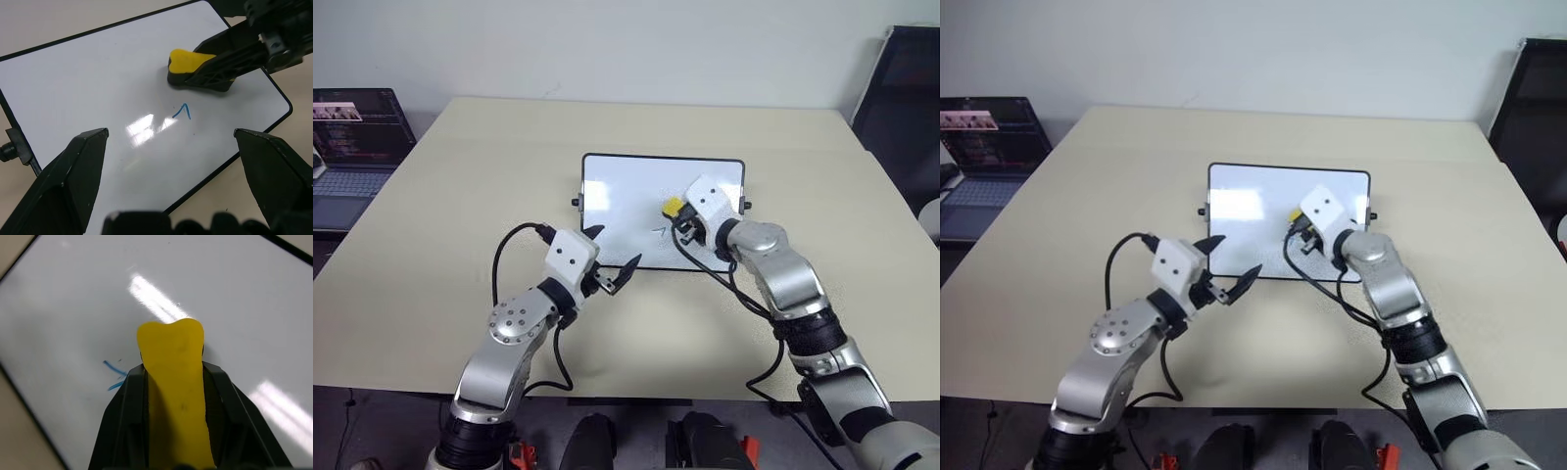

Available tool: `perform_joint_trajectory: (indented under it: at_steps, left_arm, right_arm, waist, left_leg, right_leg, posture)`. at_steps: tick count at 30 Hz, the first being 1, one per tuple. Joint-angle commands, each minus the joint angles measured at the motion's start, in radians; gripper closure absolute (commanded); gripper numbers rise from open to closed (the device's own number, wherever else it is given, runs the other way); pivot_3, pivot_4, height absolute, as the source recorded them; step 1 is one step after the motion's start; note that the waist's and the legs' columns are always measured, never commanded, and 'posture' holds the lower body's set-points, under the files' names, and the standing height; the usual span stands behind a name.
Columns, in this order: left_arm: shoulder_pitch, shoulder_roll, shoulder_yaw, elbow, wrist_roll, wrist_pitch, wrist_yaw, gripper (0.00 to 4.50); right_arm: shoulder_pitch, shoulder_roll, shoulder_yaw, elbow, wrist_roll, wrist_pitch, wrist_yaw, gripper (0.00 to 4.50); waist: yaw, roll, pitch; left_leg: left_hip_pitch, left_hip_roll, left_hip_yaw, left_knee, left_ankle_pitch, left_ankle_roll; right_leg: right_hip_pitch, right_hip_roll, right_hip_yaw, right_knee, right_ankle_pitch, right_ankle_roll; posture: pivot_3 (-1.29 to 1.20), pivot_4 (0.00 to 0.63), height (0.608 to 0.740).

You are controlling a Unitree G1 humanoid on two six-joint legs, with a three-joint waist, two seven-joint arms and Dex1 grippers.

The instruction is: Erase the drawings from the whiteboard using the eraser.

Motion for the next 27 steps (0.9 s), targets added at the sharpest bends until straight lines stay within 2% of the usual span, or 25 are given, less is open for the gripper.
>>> perform_joint_trajectory:
  at_steps: [1,6,10,14,27]
  left_arm:
    - [0.018,0.002,0.003,-0.057,-0.014,-0.012,-0.007,0.0]
    - [0.017,-0.004,0.0,-0.056,-0.015,-0.01,-0.012,0.0]
    - [0.016,-0.002,-0.003,-0.048,-0.017,-0.016,-0.023,0.0]
    - [0.01,-0.004,-0.003,-0.042,-0.018,-0.016,-0.026,0.0]
    - [-0.017,-0.008,-0.007,-0.018,-0.016,-0.025,-0.044,0.0]
  right_arm:
    - [0.004,-0.034,-0.107,-0.184,0.1,0.247,0.033,3.37]
    - [0.007,-0.001,-0.255,-0.322,0.182,0.512,-0.007,3.37]
    - [0.014,0.086,-0.355,-0.382,0.203,0.657,-0.059,3.37]
    - [0.066,0.145,-0.43,-0.411,0.197,0.69,-0.121,3.37]
    - [0.104,0.121,-0.41,-0.406,0.212,0.64,-0.202,3.37]
  waist:
    - [0.0,0.0,0.0]
    - [-0.001,0.0,0.0]
    - [-0.003,0.0,0.0]
    - [-0.001,0.0,0.0]
    - [-0.003,0.0,0.0]
  left_leg:
    - [0.0,0.0,0.0,0.0,0.0,0.0]
    - [0.0,0.0,0.0,0.0,0.0,0.0]
    - [0.0,0.0,0.0,0.0,0.0,0.0]
    - [0.0,0.0,0.0,0.0,0.0,0.0]
    - [0.0,-0.001,0.001,-0.001,0.0,0.0]
  right_leg:
    - [0.0,0.0,0.0,0.0,0.0,0.0]
    - [0.0,0.0,0.0,0.0,0.0,0.0]
    - [0.0,0.001,0.0,0.0,0.0,0.0]
    - [0.0,0.001,0.0,-0.001,0.0,0.0]
    - [-0.001,0.002,0.001,-0.001,0.0,0.0]
  posture:
    - [0.0,0.15,0.74]
    - [0.0,0.15,0.74]
    - [0.0,0.15,0.74]
    - [0.0,0.15,0.74]
    - [0.0,0.15,0.74]
